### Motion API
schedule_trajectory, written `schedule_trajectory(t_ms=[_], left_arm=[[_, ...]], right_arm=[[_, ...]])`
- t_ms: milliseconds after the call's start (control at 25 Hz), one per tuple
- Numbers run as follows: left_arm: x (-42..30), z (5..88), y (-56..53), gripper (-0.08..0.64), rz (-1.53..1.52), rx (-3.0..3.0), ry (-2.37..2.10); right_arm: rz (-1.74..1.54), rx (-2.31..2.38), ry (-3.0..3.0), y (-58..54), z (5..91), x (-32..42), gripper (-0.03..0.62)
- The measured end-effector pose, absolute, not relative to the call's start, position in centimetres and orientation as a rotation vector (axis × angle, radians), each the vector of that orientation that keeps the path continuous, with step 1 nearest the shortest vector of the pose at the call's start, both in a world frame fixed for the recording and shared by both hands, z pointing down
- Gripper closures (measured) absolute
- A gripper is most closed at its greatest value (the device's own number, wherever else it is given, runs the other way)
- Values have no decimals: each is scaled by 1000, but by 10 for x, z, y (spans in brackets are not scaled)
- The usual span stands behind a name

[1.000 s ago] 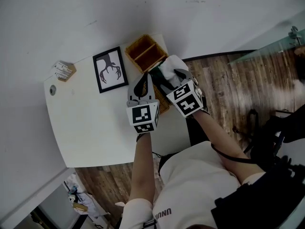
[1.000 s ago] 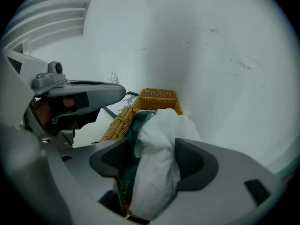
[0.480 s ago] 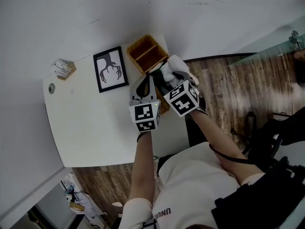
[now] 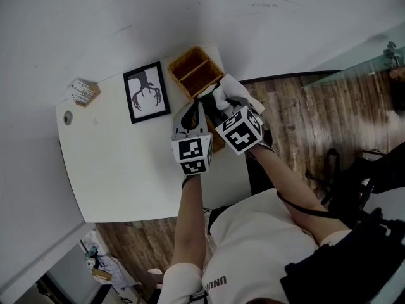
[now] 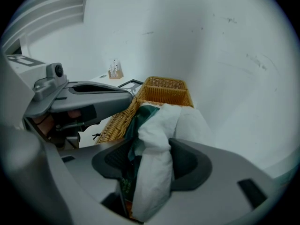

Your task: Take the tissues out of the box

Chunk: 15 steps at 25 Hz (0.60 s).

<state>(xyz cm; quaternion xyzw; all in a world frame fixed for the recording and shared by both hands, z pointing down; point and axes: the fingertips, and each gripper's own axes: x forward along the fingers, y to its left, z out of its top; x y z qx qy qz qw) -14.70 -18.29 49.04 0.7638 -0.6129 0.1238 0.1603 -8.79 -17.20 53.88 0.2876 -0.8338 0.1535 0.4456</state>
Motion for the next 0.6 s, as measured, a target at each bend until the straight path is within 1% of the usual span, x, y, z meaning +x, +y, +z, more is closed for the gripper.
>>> schedule_trajectory(t_ms=[200, 600], left_arm=[[-148, 495, -182, 549, 357, 2172, -1747], [-149, 496, -182, 549, 331, 2161, -1753]], right_arm=[[384, 704, -2057, -172, 541, -89, 347], [354, 758, -2068, -173, 535, -86, 450]])
